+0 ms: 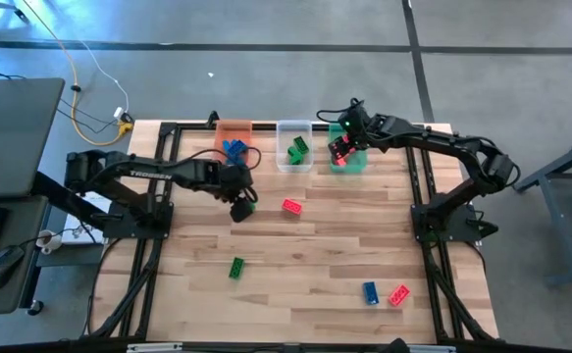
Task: Sort & place blocks by color
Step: Put the green game piece into the bin
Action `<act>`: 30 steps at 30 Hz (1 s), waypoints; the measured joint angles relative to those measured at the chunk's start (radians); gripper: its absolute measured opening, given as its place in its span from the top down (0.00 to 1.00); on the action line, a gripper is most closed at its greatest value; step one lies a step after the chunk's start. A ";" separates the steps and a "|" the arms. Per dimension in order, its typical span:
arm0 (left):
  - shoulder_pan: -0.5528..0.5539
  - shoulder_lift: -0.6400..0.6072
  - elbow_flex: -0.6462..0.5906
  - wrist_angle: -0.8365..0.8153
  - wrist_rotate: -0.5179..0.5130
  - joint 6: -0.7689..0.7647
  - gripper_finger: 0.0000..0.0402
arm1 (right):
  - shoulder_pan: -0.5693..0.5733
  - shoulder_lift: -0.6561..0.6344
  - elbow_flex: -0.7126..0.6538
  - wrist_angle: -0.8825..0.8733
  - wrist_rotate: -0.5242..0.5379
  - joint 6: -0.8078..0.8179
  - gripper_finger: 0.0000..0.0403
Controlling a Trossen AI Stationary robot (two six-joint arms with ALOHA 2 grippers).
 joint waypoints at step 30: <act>-0.007 0.262 0.006 -0.008 0.023 -0.015 0.43 | 0.000 0.000 0.000 0.000 0.000 0.000 0.35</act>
